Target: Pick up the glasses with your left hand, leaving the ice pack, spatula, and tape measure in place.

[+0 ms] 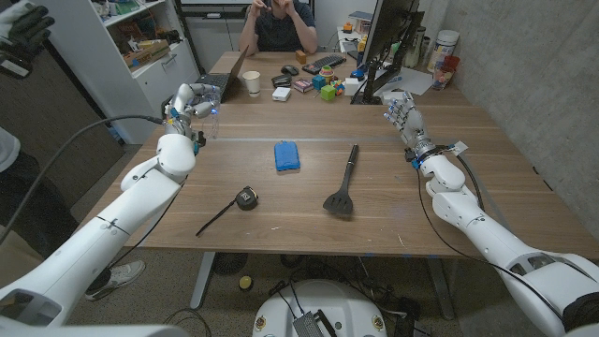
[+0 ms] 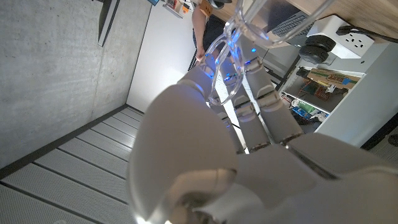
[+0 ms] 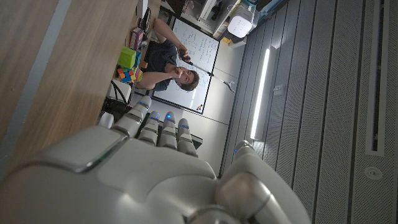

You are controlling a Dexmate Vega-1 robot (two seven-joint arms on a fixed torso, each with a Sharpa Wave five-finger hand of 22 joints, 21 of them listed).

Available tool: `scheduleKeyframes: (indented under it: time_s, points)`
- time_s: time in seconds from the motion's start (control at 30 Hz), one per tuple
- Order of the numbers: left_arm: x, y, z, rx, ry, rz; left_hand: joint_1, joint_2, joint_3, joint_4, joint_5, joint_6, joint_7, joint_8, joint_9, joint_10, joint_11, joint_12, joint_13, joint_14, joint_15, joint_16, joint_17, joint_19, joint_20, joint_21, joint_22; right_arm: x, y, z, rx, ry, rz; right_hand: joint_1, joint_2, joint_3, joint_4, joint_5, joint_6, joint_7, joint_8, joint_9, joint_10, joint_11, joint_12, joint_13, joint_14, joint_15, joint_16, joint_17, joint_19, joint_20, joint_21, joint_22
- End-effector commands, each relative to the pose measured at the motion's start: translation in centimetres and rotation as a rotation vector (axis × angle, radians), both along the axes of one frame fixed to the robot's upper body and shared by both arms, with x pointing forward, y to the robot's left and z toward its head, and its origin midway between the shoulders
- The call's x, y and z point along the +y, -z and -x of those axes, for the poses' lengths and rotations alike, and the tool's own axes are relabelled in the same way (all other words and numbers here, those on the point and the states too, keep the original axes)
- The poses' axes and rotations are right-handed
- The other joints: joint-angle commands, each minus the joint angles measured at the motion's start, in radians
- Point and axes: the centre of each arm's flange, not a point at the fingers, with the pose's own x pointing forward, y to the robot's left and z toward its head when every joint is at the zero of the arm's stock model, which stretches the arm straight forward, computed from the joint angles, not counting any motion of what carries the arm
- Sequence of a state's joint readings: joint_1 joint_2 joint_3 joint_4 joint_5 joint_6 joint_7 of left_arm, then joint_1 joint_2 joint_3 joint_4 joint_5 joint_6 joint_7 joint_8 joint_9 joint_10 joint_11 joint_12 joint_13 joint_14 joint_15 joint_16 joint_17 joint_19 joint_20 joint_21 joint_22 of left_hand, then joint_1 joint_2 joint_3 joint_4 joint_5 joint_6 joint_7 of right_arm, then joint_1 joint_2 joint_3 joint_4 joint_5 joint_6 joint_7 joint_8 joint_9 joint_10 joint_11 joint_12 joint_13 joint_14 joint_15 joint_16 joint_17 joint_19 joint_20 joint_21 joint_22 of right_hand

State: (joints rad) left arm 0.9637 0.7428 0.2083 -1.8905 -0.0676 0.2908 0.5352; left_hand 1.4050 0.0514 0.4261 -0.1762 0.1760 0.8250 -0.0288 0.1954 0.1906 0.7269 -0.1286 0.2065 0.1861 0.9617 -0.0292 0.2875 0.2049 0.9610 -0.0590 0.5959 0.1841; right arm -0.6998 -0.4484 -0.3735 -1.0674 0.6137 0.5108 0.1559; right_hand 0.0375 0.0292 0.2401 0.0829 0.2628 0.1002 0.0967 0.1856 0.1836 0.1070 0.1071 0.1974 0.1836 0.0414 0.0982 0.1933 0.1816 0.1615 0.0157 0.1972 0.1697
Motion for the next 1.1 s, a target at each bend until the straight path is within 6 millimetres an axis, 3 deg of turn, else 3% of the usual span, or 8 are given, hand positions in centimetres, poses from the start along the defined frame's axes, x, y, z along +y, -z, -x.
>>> scheduleKeyframes:
  time_s: [0.03,1.1]
  points:
    - [0.5,0.0,1.1,-0.061,0.078,0.092,0.050,0.047,0.021,0.007,0.022,0.005,0.002,-0.003,0.003,0.006,-0.009,0.002,0.003,0.123,-0.199,-0.003,0.012,0.085,-0.089,0.010,0.002,0.2,0.0,0.3,-0.006,-0.007,-0.002,0.006,-0.002,-0.003,0.002,0.004,0.001,0.002,0.007,0.002,0.000,0.007,-0.002,0.005,0.003,0.003,-0.001,0.002,0.005,-0.003,-0.004,0.003]
    - [0.0,0.2,2.3,-0.058,0.074,0.062,0.048,0.047,0.027,0.008,0.026,0.021,-0.003,0.002,0.004,0.027,-0.013,0.004,0.003,0.130,-0.197,-0.017,0.015,0.078,-0.090,0.023,0.002,0.0,0.5,1.1,-0.015,-0.010,-0.011,0.009,-0.001,-0.008,0.002,0.008,0.003,0.003,0.008,0.002,0.000,0.006,-0.002,0.005,0.006,0.001,-0.001,0.002,0.002,-0.006,-0.004,0.003]
